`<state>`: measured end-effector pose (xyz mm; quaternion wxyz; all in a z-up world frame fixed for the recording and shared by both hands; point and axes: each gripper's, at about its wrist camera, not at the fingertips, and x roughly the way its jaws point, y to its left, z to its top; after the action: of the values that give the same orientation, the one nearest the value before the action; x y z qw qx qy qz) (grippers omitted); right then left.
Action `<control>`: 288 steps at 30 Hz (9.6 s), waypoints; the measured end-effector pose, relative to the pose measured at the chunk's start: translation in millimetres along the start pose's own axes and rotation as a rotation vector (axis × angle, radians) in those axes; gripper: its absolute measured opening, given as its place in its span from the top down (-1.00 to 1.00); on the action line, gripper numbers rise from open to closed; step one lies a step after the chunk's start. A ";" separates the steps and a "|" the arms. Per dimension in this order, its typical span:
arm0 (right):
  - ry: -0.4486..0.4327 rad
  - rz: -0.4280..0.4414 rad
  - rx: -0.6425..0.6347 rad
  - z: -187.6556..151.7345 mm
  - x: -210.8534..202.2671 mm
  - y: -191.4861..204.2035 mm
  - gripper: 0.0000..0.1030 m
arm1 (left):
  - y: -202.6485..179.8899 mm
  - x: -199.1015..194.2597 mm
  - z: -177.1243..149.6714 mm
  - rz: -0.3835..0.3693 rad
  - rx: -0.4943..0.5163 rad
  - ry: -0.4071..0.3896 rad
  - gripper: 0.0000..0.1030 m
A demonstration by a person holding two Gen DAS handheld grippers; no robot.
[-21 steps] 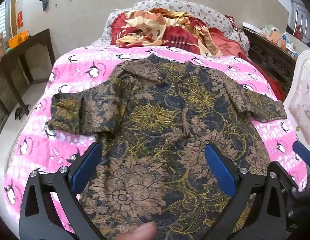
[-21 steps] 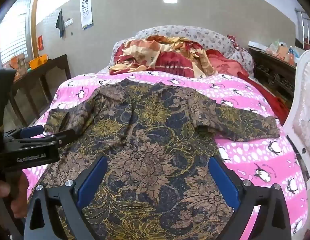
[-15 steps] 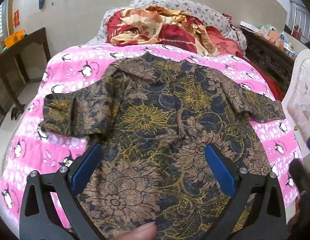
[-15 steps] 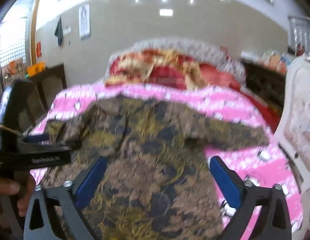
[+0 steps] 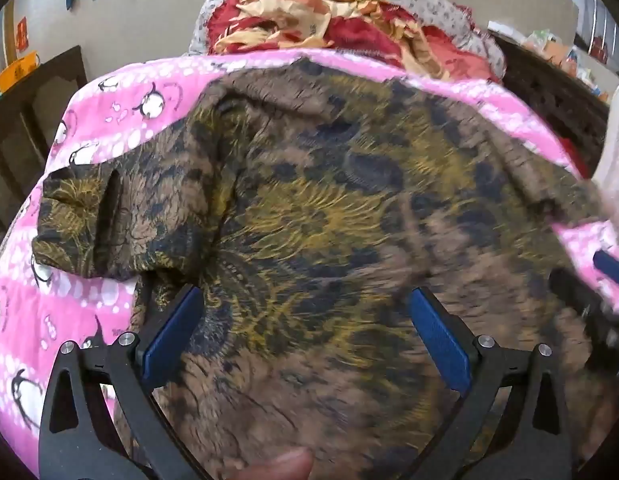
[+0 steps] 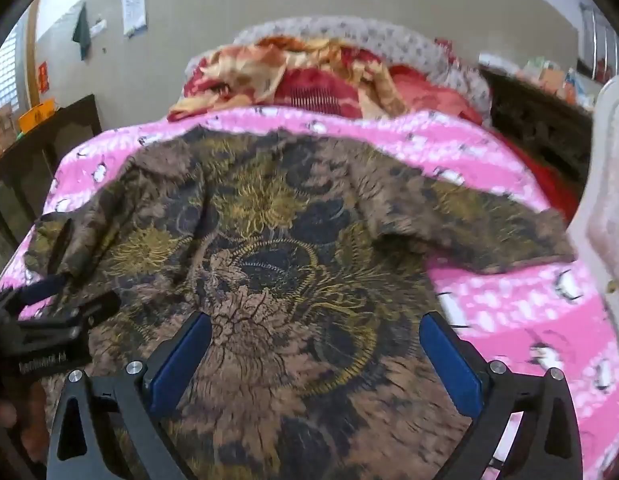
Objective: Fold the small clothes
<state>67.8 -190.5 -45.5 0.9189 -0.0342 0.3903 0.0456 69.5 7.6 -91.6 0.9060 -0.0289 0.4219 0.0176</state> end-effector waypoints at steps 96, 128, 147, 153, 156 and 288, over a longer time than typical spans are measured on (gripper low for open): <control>0.106 0.032 -0.074 -35.1 55.1 0.8 -1.00 | -6.1 21.6 -16.1 0.014 -0.036 0.071 -0.99; 0.102 0.041 -0.063 -34.1 55.2 -1.3 -1.00 | 87.1 -13.7 35.5 0.174 -0.005 -0.092 -0.99; 0.103 0.047 -0.057 -34.2 55.4 -2.6 -1.00 | 182.3 51.8 58.4 0.115 -0.073 0.037 0.91; 0.102 0.045 -0.059 -34.1 55.5 -2.2 -1.00 | 230.5 -21.1 55.1 0.152 -0.165 -0.107 0.94; 0.101 0.045 -0.059 -34.5 55.7 -2.0 -1.00 | 266.0 -49.2 50.4 0.226 -0.216 -0.146 0.94; 0.141 0.153 0.071 90.3 141.1 -87.6 0.85 | 111.3 81.7 69.3 0.091 -0.173 -0.001 -0.25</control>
<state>239.5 -260.5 -82.2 0.8838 0.0250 0.4566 0.0991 168.7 124.0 -113.8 0.8985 -0.0878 0.4193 0.0954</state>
